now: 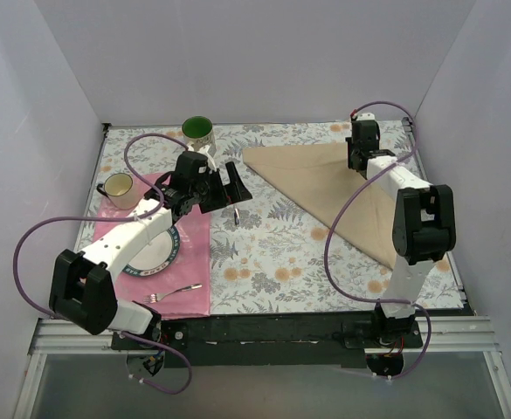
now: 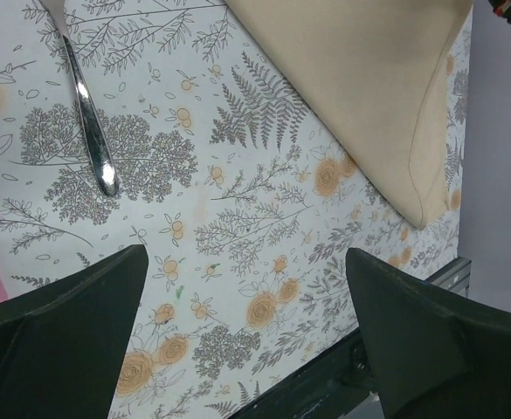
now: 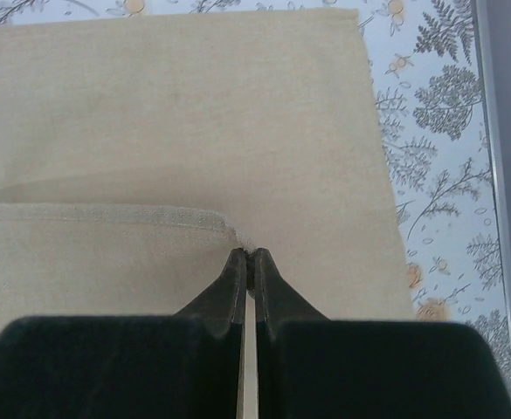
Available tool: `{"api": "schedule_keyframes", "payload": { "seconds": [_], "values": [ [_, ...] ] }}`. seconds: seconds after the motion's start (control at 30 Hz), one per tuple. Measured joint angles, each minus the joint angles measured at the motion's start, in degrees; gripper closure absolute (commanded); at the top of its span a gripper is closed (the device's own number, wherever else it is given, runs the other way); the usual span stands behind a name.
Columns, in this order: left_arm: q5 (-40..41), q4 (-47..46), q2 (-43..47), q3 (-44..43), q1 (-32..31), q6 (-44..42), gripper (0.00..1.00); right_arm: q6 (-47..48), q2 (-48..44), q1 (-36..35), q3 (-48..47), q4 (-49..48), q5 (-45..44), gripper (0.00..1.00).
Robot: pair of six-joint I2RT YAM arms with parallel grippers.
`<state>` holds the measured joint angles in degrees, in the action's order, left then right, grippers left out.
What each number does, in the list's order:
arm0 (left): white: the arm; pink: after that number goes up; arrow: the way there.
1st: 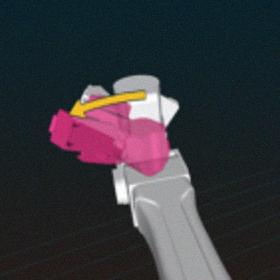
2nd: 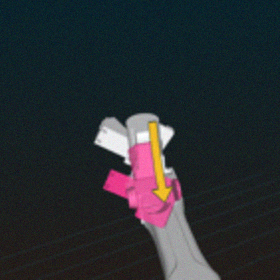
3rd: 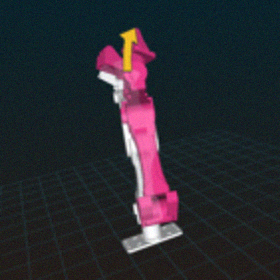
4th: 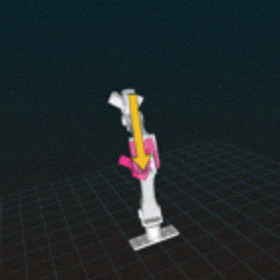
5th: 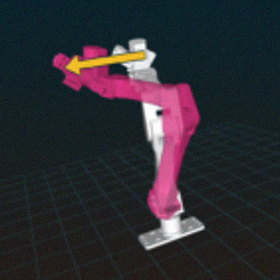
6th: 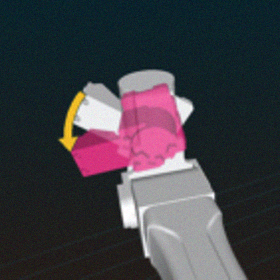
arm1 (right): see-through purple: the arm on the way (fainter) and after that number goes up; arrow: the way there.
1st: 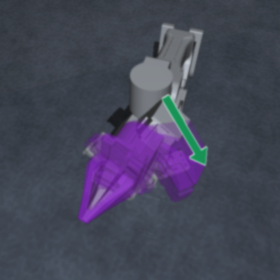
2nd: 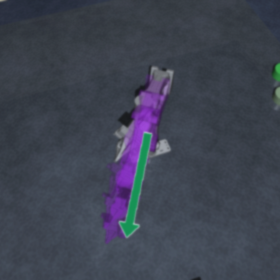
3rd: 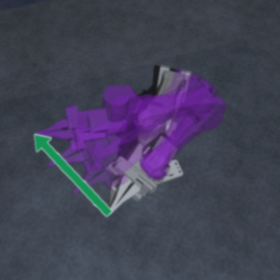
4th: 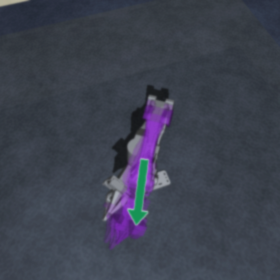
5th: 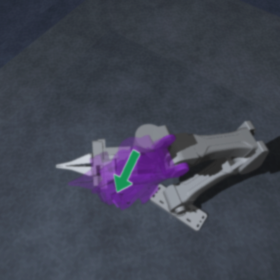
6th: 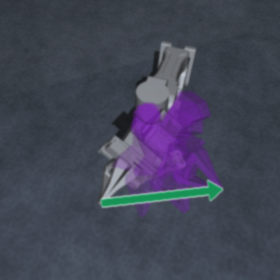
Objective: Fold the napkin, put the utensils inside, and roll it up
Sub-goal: Fold the napkin
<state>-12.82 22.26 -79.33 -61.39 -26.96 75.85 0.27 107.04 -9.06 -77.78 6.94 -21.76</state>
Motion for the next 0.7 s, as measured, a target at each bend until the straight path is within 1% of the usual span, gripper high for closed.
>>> {"api": "schedule_keyframes", "payload": {
  "seconds": [0.3, 0.57, 0.7],
  "values": [
    [-1.73, -0.07, -5.31, -2.62, 0.0, 0.02, 0.04, 4.15, 9.4, 5.42, -10.56, -2.23, 3.58, 0.99],
    [-2.89, 0.17, -10.38, -6.84, 0.0, -0.07, 0.02, 4.9, 17.27, 6.93, -20.17, -1.77, 5.64, 0.99],
    [-3.85, 0.24, -12.13, -8.87, 0.0, -0.39, 0.02, 4.92, 19.39, 7.32, -23.56, -0.94, 6.19, 0.99]
  ]
}}
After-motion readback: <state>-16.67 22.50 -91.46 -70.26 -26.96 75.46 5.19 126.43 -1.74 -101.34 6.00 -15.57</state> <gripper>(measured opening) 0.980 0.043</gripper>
